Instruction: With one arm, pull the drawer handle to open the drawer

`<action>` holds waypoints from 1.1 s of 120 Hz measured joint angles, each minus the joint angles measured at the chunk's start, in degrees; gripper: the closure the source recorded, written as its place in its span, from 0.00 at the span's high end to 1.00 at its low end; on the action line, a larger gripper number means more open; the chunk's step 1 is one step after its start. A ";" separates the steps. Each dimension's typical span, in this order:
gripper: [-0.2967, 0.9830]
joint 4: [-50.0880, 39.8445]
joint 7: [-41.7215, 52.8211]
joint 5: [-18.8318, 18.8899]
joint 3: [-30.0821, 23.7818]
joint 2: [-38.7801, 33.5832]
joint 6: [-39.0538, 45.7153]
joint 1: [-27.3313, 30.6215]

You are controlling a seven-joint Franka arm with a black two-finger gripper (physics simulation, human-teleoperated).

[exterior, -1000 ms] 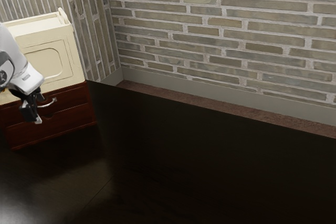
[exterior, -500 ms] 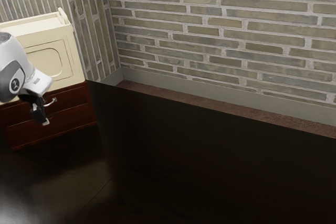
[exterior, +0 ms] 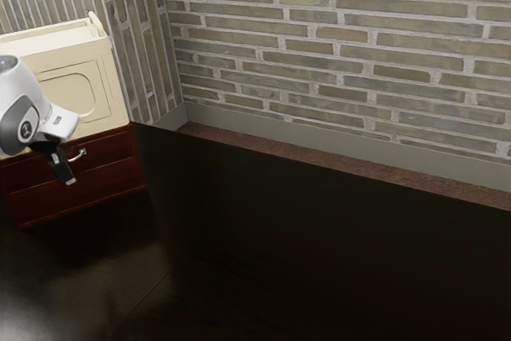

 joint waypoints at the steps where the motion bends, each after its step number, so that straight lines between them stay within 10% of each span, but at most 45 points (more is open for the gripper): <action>1: 0.77 0.01 -0.06 0.26 0.01 0.06 0.14 0.03; 132: 0.77 3.54 0.35 5.82 2.53 9.78 8.94 -0.63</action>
